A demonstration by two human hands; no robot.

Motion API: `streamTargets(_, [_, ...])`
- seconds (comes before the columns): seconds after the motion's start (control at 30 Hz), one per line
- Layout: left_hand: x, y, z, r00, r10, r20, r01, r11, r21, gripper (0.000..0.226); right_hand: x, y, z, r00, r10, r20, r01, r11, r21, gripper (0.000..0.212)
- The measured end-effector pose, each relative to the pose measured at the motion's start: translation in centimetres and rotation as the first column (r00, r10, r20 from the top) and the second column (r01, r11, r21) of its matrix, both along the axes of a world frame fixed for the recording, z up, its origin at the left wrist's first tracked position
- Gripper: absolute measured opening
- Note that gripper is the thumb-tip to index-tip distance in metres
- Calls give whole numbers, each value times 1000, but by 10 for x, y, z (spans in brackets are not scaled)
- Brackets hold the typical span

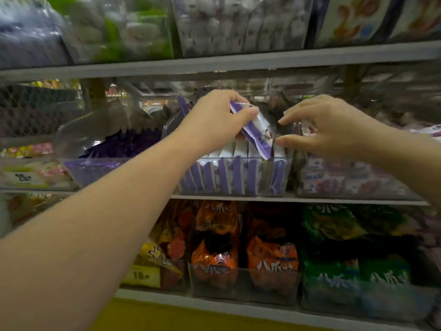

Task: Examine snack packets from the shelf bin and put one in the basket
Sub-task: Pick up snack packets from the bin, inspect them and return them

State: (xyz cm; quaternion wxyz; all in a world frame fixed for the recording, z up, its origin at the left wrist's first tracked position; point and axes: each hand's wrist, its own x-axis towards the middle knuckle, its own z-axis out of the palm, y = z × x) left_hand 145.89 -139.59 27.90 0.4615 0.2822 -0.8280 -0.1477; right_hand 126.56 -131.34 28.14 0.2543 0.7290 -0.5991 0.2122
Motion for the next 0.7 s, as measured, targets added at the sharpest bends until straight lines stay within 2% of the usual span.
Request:
streamTargets(0.17, [-25, -17, 25, 953, 41, 300, -45, 999, 6, 18, -32, -25, 5, 998, -58, -36, 62, 988, 142, 46])
streamTargets(0.3, [-40, -26, 41, 858, 102, 503, -93, 995, -43, 15, -46, -35, 5, 998, -49, -31, 53, 991, 126, 52])
streamTargets(0.4, [-59, -33, 42, 823, 121, 555, -60, 990, -127, 19, -54, -40, 6, 1000, -15, 15, 13, 991, 131, 62])
streamTargets(0.53, [-76, -44, 32, 748, 280, 602, -57, 930, -362, 37, -60, -41, 8, 997, 38, 68, -45, 994, 97, 67])
streamTargets(0.7, [-66, -60, 22, 757, 360, 545, -6, 839, -545, 43, -63, -43, 7, 989, 97, 111, -106, 991, 78, 67])
